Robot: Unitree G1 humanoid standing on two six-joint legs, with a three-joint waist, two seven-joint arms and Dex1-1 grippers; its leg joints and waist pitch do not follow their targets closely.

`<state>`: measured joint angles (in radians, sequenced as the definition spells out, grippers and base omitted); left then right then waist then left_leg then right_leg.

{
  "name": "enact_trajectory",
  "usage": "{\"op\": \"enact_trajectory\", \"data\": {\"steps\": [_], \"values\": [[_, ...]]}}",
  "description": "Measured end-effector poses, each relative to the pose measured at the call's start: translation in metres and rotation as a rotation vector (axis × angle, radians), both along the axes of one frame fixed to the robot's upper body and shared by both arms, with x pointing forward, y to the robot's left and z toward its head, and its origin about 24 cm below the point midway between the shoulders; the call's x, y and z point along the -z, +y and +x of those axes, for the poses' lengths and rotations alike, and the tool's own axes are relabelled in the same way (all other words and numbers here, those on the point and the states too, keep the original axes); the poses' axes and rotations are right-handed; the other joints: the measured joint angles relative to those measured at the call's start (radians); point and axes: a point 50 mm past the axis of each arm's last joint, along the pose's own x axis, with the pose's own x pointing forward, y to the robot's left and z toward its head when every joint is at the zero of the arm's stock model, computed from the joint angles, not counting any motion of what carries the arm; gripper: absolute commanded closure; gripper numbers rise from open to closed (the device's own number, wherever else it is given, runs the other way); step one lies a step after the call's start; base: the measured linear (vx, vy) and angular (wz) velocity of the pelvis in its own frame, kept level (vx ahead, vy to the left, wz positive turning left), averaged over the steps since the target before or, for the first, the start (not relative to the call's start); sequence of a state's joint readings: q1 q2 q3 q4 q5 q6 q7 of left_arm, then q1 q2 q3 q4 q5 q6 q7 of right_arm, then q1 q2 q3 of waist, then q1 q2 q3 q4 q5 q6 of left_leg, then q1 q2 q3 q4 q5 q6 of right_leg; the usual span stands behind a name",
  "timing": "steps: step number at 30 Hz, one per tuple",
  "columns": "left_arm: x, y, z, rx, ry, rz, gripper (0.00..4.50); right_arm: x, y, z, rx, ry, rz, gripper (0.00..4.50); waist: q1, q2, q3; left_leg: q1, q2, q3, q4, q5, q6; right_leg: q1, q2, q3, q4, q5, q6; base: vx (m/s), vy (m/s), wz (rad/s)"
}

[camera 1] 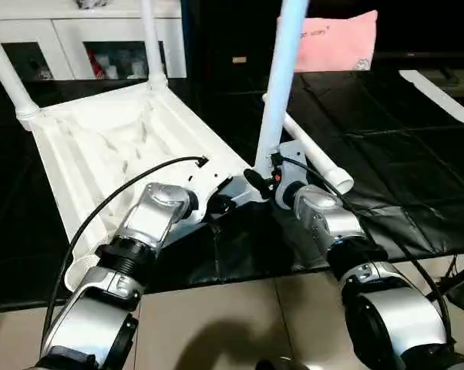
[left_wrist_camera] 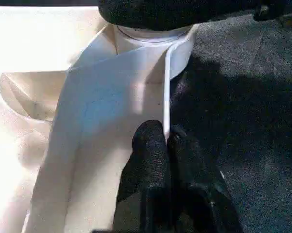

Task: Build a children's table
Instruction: Rotate leg to tighten

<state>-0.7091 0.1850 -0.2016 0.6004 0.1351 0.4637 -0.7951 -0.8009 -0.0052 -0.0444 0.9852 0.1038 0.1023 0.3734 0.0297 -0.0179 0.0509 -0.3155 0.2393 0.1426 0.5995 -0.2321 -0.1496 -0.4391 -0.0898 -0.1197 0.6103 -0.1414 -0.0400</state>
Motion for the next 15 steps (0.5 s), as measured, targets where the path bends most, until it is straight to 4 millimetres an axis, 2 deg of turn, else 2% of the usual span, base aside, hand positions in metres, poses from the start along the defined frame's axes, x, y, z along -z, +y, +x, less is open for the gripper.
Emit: {"op": "enact_trajectory", "data": {"steps": [7,13,15], "values": [[-0.001,0.010,0.000,0.005,-0.015,0.027,4.50,0.003,0.001,-0.006,-0.023,-0.013,0.101,0.42,-0.004,0.000,0.000,0.000,0.001,0.000,0.000,-0.001,-0.004,-0.002,0.001,0.000,0.000,-0.001,0.002,0.000,0.000,0.00],[-0.002,0.021,-0.002,0.101,-0.032,0.037,4.50,0.005,-0.017,-0.018,-0.172,-0.061,0.112,0.04,0.007,0.001,0.001,-0.004,0.001,0.000,0.000,0.002,0.001,-0.004,0.001,0.000,0.000,0.001,-0.002,0.000,0.000,0.00],[-0.003,0.027,-0.004,0.147,-0.041,0.042,4.50,0.005,-0.027,-0.023,-0.236,-0.077,0.100,0.04,0.009,0.001,0.001,-0.005,0.001,0.000,-0.001,0.001,0.002,-0.004,0.001,0.000,-0.001,0.001,-0.002,0.000,0.000,0.00]]}}
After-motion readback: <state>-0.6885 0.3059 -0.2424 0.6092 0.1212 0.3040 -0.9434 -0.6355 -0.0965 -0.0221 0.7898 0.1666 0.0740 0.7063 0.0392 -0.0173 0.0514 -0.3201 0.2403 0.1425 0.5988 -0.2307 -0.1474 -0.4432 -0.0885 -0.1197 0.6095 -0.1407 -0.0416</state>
